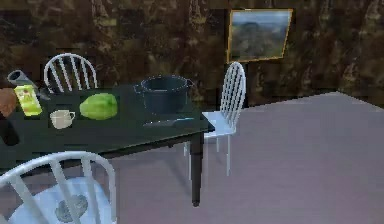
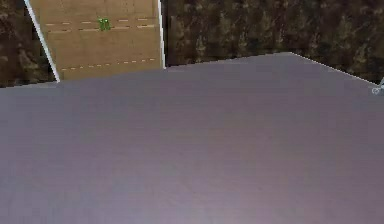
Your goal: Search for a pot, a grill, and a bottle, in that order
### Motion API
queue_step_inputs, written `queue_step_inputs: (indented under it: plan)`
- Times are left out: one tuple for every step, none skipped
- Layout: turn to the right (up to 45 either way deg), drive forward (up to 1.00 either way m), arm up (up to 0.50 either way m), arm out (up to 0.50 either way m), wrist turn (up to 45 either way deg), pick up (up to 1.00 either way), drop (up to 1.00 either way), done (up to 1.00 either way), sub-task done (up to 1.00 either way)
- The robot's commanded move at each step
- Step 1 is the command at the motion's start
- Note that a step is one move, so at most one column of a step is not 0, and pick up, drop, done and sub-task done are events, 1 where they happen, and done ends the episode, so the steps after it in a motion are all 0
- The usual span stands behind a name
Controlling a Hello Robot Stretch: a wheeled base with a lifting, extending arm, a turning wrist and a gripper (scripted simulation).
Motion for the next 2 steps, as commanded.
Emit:
queue_step_inputs:
  plan:
    - [-45.0,0.0,0.0,0.0,0.0,0.0,0.0,0.0,0.0]
    - [0.0,0.0,0.0,0.0,0.0,0.0,0.0,1.0,0.0]
